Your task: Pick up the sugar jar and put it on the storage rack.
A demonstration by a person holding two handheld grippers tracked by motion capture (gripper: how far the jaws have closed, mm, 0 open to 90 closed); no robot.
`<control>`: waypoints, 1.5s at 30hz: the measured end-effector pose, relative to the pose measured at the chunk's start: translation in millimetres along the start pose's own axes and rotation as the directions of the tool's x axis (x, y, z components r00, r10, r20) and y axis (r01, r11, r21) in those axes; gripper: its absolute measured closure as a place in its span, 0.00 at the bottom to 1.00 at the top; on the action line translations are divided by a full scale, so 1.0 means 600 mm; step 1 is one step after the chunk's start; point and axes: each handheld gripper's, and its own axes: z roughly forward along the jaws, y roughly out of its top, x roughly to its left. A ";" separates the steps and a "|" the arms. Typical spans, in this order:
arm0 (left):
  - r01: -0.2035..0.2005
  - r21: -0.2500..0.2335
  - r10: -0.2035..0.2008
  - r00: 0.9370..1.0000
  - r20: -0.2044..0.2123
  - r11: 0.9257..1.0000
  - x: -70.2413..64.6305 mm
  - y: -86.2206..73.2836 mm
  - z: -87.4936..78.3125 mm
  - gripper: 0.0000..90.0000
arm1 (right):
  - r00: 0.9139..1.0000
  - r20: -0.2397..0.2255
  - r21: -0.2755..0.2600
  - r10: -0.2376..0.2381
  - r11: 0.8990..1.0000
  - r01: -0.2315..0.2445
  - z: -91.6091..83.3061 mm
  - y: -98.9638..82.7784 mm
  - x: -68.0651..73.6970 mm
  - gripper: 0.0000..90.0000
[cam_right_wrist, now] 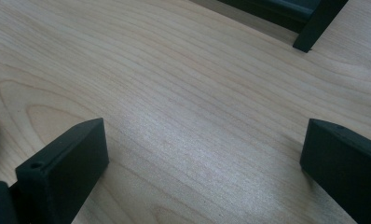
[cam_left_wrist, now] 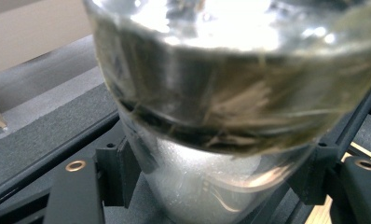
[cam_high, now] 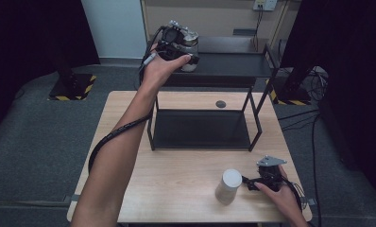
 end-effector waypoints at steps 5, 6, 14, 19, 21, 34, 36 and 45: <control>-0.025 -0.013 0.025 0.999 -0.032 1.000 -0.014 -0.007 -0.008 0.19 | 1.000 0.000 -0.001 0.001 1.000 -0.001 0.000 0.000 0.000 0.01; -0.027 -0.025 0.026 0.999 -0.035 0.999 -0.017 -0.011 -0.012 0.15 | 1.000 0.000 -0.001 0.001 1.000 -0.001 0.000 0.000 0.000 0.01; -0.057 -0.073 0.051 0.996 -0.076 0.996 -0.047 -0.028 -0.047 0.09 | 1.000 0.000 -0.001 0.001 1.000 -0.001 0.000 0.000 0.000 0.01; -0.044 -0.087 0.038 0.996 -0.075 0.995 -0.057 -0.036 -0.064 0.10 | 1.000 0.000 0.000 0.001 1.000 -0.001 0.000 0.000 0.000 0.01; -0.041 -0.089 0.034 0.996 -0.080 0.995 -0.060 -0.039 -0.069 0.10 | 1.000 0.000 0.000 0.001 1.000 -0.001 0.000 0.000 0.000 0.01; -0.051 -0.138 0.038 0.994 -0.100 0.989 -0.096 -0.075 -0.097 0.11 | 1.000 0.000 -0.001 0.001 1.000 -0.001 0.000 0.000 0.000 0.01; -0.055 -0.136 0.042 0.994 -0.099 0.989 -0.099 -0.077 -0.099 0.10 | 1.000 0.000 -0.001 0.001 1.000 -0.001 0.000 0.000 0.000 0.01; -0.073 -0.125 0.062 0.994 -0.092 0.989 -0.114 -0.097 -0.094 0.10 | 1.000 0.003 -0.002 0.002 1.000 -0.002 0.000 -0.001 0.001 0.01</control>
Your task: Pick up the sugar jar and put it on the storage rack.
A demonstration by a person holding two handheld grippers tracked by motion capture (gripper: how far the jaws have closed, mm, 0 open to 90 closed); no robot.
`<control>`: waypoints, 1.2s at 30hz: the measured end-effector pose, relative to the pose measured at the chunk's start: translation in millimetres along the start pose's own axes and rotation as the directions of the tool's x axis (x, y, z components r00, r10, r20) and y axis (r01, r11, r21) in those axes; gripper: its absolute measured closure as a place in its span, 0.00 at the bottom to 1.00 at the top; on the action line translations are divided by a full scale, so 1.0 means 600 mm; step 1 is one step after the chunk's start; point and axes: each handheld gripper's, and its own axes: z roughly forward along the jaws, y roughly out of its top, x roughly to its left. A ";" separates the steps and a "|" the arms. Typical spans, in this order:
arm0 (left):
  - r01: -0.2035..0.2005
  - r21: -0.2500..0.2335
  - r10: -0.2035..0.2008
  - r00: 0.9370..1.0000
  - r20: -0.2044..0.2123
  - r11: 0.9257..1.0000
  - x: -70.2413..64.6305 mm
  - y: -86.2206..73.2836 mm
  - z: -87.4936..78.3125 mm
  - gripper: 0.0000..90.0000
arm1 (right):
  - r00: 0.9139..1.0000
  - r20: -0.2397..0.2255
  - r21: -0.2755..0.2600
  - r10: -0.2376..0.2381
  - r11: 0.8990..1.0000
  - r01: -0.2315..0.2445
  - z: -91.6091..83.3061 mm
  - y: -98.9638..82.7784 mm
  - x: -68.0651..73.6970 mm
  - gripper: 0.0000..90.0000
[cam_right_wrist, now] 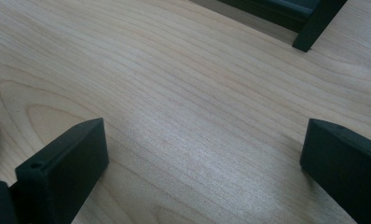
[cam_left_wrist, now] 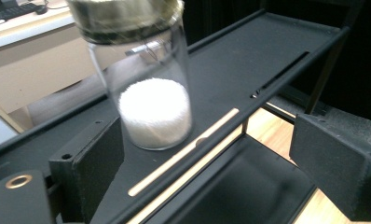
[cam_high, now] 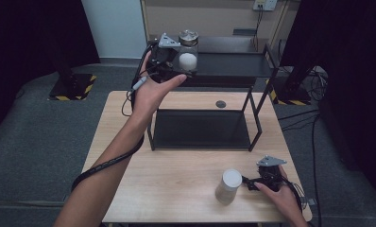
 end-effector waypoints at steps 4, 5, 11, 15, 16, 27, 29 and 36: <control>-0.017 -0.004 0.017 1.000 0.023 1.000 -0.007 -0.014 0.002 0.10 | 1.000 0.000 0.001 0.002 1.000 -0.002 0.000 0.000 0.000 0.01; -0.018 -0.007 0.019 0.999 0.028 1.000 -0.008 -0.018 0.002 0.10 | 1.000 0.001 0.000 0.000 1.000 0.000 0.000 0.000 0.000 0.01; -0.042 -0.027 0.044 0.997 0.060 0.999 -0.016 -0.045 0.003 0.10 | 1.000 0.000 0.001 0.003 1.000 -0.003 0.000 0.000 0.000 0.01; -0.060 -0.017 0.061 0.994 0.095 0.998 -0.015 -0.062 0.008 0.10 | 1.000 0.000 0.002 0.002 1.000 -0.002 0.000 0.000 0.000 0.01; -0.066 -0.014 0.067 0.992 0.104 0.998 -0.014 -0.066 0.011 0.10 | 1.000 0.000 0.001 0.001 1.000 -0.001 0.000 0.000 0.000 0.01; -0.159 0.011 0.154 0.967 0.203 0.987 -0.013 -0.106 0.043 0.09 | 1.000 0.001 0.002 0.001 1.000 -0.001 0.000 0.000 0.000 0.01; -0.175 0.016 0.168 0.963 0.213 0.984 -0.016 -0.117 0.050 0.09 | 1.000 0.001 0.002 0.001 1.000 -0.001 0.000 0.000 0.001 0.01; -0.205 0.050 0.184 0.945 0.272 0.978 -0.027 -0.165 0.090 0.09 | 1.000 0.002 0.001 0.001 1.000 -0.001 0.000 0.000 0.001 0.01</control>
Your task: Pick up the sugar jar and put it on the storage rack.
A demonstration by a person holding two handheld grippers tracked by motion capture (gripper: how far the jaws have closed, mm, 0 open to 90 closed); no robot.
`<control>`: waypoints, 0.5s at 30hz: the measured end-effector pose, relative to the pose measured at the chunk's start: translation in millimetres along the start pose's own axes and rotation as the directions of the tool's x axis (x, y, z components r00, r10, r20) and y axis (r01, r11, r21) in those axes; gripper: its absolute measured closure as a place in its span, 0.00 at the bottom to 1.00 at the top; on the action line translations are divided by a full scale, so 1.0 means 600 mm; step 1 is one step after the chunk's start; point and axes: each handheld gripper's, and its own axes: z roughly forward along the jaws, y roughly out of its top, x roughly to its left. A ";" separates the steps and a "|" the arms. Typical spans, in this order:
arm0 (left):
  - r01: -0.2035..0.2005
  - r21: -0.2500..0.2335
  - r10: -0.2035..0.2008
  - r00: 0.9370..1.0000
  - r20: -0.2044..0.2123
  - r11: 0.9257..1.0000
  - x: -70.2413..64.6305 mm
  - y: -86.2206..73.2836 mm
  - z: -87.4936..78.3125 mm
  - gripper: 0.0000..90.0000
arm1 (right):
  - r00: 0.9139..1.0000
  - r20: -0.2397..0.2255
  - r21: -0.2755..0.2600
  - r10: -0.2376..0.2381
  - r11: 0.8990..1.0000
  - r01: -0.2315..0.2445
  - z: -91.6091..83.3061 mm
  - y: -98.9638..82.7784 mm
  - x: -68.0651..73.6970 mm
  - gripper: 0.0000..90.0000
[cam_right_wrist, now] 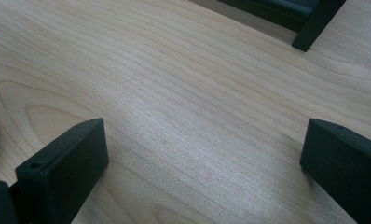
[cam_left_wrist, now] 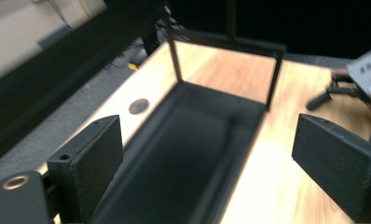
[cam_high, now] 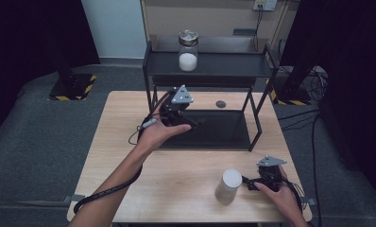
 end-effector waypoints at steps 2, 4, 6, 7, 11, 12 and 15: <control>-0.006 0.009 0.006 1.000 0.017 1.000 -0.005 -0.009 0.012 0.09 | 1.000 0.000 0.000 0.000 1.000 0.000 0.000 0.000 0.000 0.01; -0.008 0.015 0.007 1.000 0.031 1.000 -0.011 -0.017 0.024 0.09 | 1.000 0.000 0.000 0.000 1.000 0.000 0.000 0.000 0.000 0.01; -0.012 0.025 0.011 0.999 0.042 1.000 -0.016 -0.025 0.036 0.09 | 1.000 0.000 0.000 0.000 1.000 0.000 0.000 0.000 0.000 0.01; -0.012 0.025 0.011 0.999 0.042 1.000 -0.016 -0.025 0.036 0.09 | 1.000 0.000 0.000 0.001 1.000 -0.001 0.000 0.000 0.000 0.01; 0.004 0.052 -0.008 0.997 0.072 0.999 -0.026 -0.055 0.066 0.09 | 1.000 0.001 0.000 0.001 1.000 -0.001 0.000 0.000 0.001 0.01; 0.003 0.061 -0.008 0.997 0.076 0.998 -0.028 -0.061 0.070 0.09 | 1.000 0.001 0.000 0.001 1.000 -0.001 0.000 0.000 0.001 0.01; 0.039 0.056 -0.043 0.996 0.083 0.998 -0.039 -0.089 0.081 0.09 | 1.000 0.001 0.000 0.001 1.000 -0.001 0.000 0.000 0.001 0.01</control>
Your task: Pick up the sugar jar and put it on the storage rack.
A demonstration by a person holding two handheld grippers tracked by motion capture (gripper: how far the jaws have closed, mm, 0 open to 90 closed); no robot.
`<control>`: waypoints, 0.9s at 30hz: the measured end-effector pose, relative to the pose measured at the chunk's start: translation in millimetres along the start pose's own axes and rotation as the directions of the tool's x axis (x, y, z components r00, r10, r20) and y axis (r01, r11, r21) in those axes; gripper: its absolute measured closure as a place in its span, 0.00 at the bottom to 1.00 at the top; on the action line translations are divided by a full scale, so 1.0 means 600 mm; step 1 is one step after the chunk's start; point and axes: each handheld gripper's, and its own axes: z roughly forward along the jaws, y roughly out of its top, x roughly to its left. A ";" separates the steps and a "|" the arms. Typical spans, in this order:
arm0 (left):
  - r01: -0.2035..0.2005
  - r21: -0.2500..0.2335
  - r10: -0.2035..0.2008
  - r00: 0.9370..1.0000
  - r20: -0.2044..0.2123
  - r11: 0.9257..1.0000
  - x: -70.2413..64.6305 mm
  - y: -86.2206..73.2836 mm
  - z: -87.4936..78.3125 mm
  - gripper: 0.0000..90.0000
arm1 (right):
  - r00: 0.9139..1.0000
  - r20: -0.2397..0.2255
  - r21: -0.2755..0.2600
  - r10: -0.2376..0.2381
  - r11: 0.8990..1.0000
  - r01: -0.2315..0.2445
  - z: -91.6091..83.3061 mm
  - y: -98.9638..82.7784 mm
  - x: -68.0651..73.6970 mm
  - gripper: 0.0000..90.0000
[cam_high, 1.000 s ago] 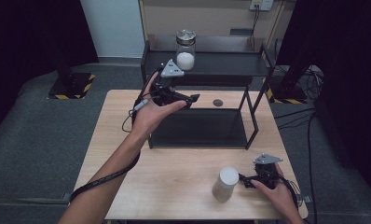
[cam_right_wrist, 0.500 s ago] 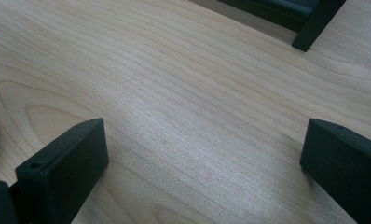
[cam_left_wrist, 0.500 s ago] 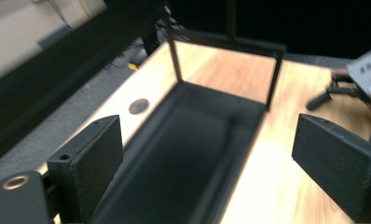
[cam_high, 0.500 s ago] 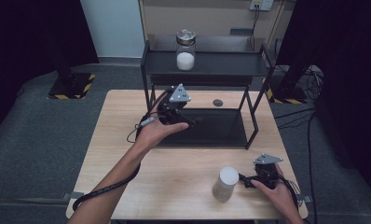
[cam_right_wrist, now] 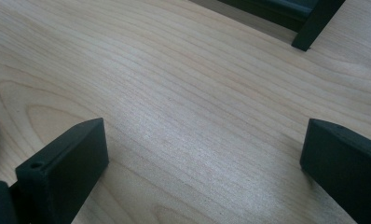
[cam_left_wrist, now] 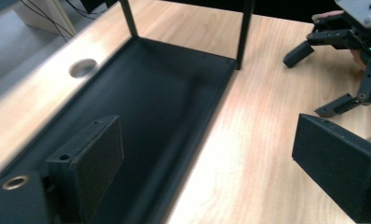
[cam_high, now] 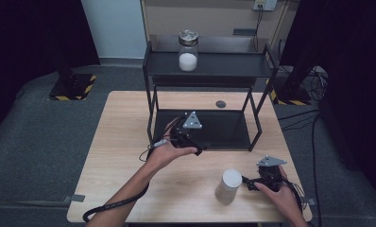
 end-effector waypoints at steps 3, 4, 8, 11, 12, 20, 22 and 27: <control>0.016 0.009 -0.016 1.000 0.002 1.000 -0.008 -0.020 0.009 0.09 | 1.000 0.000 0.000 0.000 1.000 0.000 0.000 0.000 0.000 0.01; 0.019 0.015 -0.019 1.000 0.005 1.000 -0.009 -0.025 0.011 0.09 | 1.000 0.000 0.000 0.000 1.000 0.000 0.000 0.000 0.000 0.01; 0.005 0.036 -0.006 1.000 0.014 0.999 -0.017 -0.043 0.014 0.08 | 1.000 0.000 0.000 0.000 1.000 0.000 0.000 0.000 0.000 0.01; 0.006 0.039 -0.007 1.000 0.023 0.999 -0.022 -0.057 0.013 0.08 | 1.000 0.001 0.000 0.001 1.000 -0.001 0.000 0.000 0.000 0.01; 0.004 0.043 -0.005 1.000 0.028 0.999 -0.023 -0.062 0.013 0.08 | 1.000 0.001 0.000 0.002 1.000 -0.002 0.000 0.000 0.001 0.01; 0.000 0.058 -0.003 0.998 0.061 0.998 -0.044 -0.098 0.008 0.08 | 1.000 0.002 0.000 0.004 1.000 -0.004 -0.001 -0.001 0.002 0.01; 0.003 0.060 -0.007 0.998 0.065 0.998 -0.046 -0.107 0.005 0.08 | 1.000 0.002 0.000 0.004 1.000 -0.004 -0.001 -0.001 0.002 0.01; 0.042 0.053 -0.045 0.998 0.052 0.998 -0.050 -0.143 -0.009 0.08 | 1.000 0.004 0.000 0.002 1.000 -0.002 -0.001 -0.001 0.002 0.01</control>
